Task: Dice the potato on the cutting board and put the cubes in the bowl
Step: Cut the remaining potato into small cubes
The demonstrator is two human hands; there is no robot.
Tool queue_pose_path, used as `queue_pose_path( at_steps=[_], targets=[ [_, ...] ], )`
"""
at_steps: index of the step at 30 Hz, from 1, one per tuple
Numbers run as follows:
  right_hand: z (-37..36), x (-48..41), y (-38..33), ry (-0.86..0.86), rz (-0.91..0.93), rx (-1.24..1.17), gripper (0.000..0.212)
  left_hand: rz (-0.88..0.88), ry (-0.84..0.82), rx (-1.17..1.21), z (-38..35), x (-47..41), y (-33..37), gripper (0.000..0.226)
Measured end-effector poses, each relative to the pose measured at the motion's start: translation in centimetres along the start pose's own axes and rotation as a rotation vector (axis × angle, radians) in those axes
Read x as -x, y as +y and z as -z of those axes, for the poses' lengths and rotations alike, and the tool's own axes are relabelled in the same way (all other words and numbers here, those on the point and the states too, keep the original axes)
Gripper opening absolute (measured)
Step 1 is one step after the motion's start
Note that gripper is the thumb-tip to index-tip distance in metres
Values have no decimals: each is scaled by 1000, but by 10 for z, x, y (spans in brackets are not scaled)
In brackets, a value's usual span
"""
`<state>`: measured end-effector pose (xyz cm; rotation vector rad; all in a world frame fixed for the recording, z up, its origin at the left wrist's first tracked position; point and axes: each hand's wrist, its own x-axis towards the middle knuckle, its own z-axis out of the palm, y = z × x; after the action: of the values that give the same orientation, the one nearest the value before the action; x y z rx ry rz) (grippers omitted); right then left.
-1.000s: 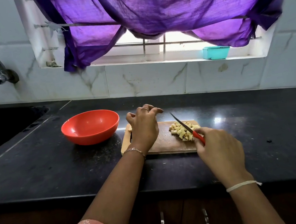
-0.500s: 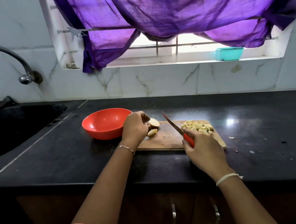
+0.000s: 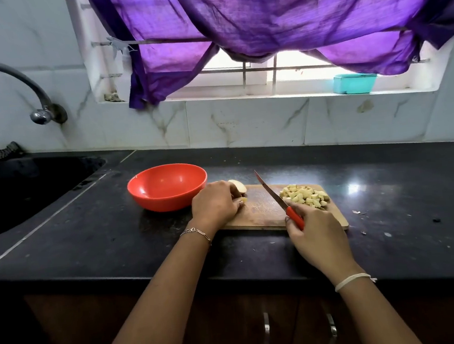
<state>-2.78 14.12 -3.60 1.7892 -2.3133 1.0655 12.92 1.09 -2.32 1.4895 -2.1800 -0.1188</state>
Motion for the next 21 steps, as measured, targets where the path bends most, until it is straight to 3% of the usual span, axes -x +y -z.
queue_pose_path(
  at_steps=[9, 15, 21],
  targets=[
    [8, 3, 4, -27, -33, -54, 44, -80, 35, 136, -19, 1, 34, 25],
    [6, 9, 12, 8, -28, 27, 48, -117, 104, 83, -30, 1, 49, 22],
    [8, 15, 9, 27, 11, 149, 51, -125, 127, 104, -35, 5, 42, 34]
  ],
)
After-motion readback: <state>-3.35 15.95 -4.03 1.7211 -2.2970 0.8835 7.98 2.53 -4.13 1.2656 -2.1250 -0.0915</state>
